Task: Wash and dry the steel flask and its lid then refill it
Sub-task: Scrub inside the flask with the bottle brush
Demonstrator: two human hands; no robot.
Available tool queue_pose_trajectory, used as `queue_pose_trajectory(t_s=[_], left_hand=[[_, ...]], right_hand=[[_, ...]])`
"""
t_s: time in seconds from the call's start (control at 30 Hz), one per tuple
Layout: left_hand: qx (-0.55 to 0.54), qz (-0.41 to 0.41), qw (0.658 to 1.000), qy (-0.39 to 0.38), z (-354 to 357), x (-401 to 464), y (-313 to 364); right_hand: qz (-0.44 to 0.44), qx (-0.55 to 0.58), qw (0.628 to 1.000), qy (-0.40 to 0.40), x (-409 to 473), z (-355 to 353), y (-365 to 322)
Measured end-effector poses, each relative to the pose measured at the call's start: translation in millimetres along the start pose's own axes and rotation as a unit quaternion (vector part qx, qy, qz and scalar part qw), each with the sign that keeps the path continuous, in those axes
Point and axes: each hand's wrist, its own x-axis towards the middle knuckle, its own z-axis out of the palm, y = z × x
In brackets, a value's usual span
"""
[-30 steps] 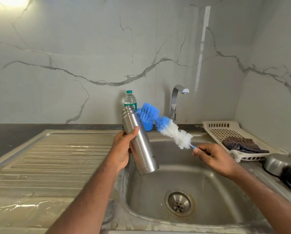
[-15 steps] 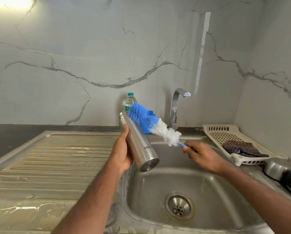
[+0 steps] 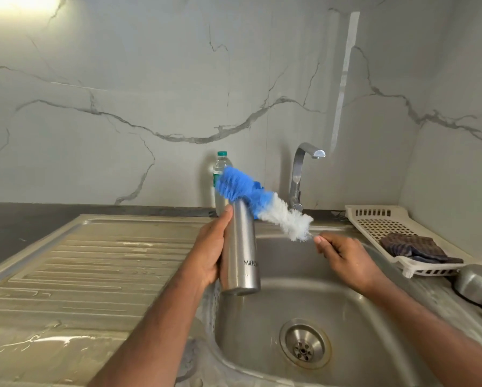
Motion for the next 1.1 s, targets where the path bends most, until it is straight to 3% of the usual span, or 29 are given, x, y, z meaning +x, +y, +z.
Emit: queue_pose_trajectory(t_s=[0.13,0.37,0.53,0.93,1.1], left_hand=[[0.014,0.050,0.999,-0.004,6,-1,0],[0.043,0.099,0.994,0.016,4,2,-1],[0.066,0.118,0.991,0.013,3,1,-2],[0.073,0.118,0.990,0.008,2,4,-6],[0.000,0.068,0.998,0.014,3,6,-5]], right_hand=[[0.028,-0.002,0.999,0.046,1,-2,1],[0.004,-0.018,0.996,0.084,-5,-25,3],[-0.011,-0.024,0.997,0.076,-6,-29,5],[-0.021,-0.025,0.998,0.062,-5,-26,8],[-0.013,-0.008,1.000,0.018,-10,-21,9]])
